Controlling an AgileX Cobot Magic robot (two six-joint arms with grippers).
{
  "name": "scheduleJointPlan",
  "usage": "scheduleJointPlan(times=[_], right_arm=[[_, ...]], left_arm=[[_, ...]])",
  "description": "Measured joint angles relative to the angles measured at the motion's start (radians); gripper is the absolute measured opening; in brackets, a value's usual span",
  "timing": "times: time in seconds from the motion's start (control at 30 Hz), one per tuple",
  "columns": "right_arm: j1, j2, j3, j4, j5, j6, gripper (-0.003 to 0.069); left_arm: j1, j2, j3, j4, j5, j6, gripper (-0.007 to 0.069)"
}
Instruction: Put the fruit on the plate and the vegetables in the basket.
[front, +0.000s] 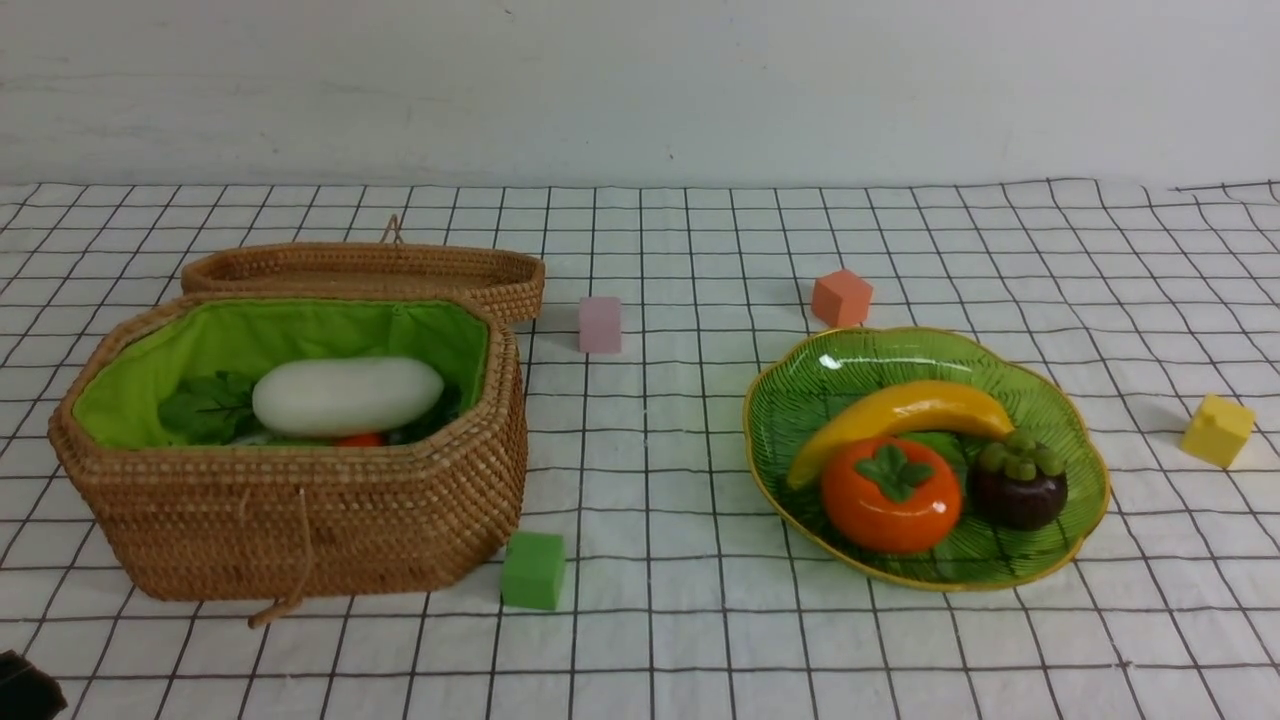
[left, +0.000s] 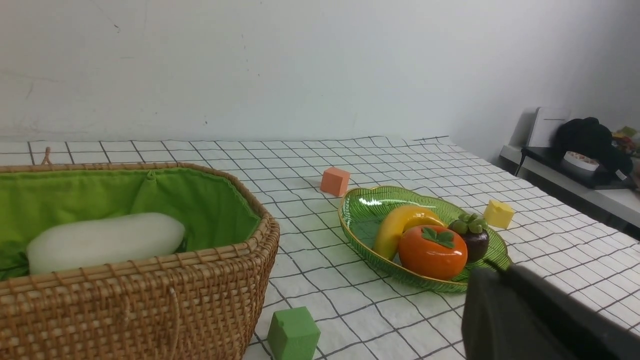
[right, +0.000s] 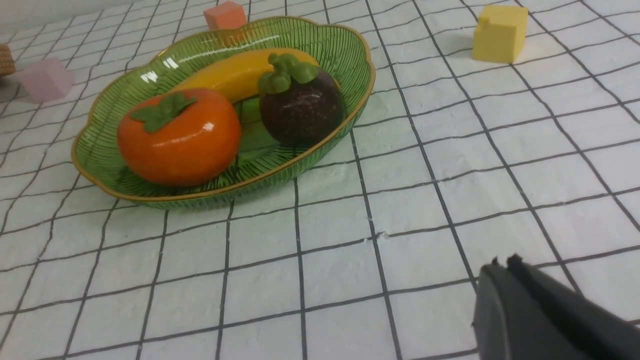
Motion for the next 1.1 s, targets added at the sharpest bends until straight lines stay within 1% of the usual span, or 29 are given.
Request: scheduleJointPlan(times=[0.57,0.67,0.7,0.73,0.77,0.83,0.87,0.9,0.93,0.97,1.0,1.03,1.1], right_arm=[[0.0,0.0,0.0,0.002,0.0,0.0,-0.0003],[0.0,0.0,0.0,0.002,0.0,0.0,-0.0001],[0.0,0.0,0.0,0.002,0.0,0.0,0.0],[0.0,0.0,0.0,0.003,0.0,0.0,0.0001],[0.0,0.0,0.0,0.003,0.0,0.0,0.0001],[0.0,0.0,0.0,0.003,0.0,0.0,0.0003],[0.0,0.0,0.0,0.003,0.0,0.0,0.0003],[0.0,0.0,0.0,0.003,0.0,0.0,0.0003],[0.0,0.0,0.0,0.003,0.0,0.0,0.0003],[0.0,0.0,0.0,0.003,0.0,0.0,0.0003],[0.0,0.0,0.0,0.003,0.0,0.0,0.0003],[0.0,0.0,0.0,0.003,0.0,0.0,0.0006],[0.0,0.0,0.0,0.003,0.0,0.0,0.0007]], left_arm=[[0.0,0.0,0.005,0.0,-0.003,0.0,0.0014],[0.014,0.0,0.022,0.0,-0.009,0.009,0.0017],[0.051,0.0,0.038,-0.004,-0.012,0.03,0.0017],[0.103,0.0,0.057,-0.034,-0.022,0.06,0.0017],[0.113,0.0,0.06,-0.041,-0.024,0.066,0.0017],[0.27,0.0,0.106,-0.167,-0.085,0.175,-0.0003],[0.322,0.0,0.128,-0.238,-0.112,0.223,-0.0013],[0.347,0.0,0.133,-0.253,-0.126,0.248,-0.0013],[0.442,0.0,0.175,-0.382,-0.179,0.355,-0.0013],[0.483,0.0,0.189,-0.413,-0.197,0.405,-0.0013],[0.502,0.0,0.199,-0.435,-0.204,0.428,-0.0013],[0.557,0.0,0.238,-0.499,-0.221,0.49,-0.0013],[0.599,0.0,0.276,-0.528,-0.219,0.52,-0.0013]])
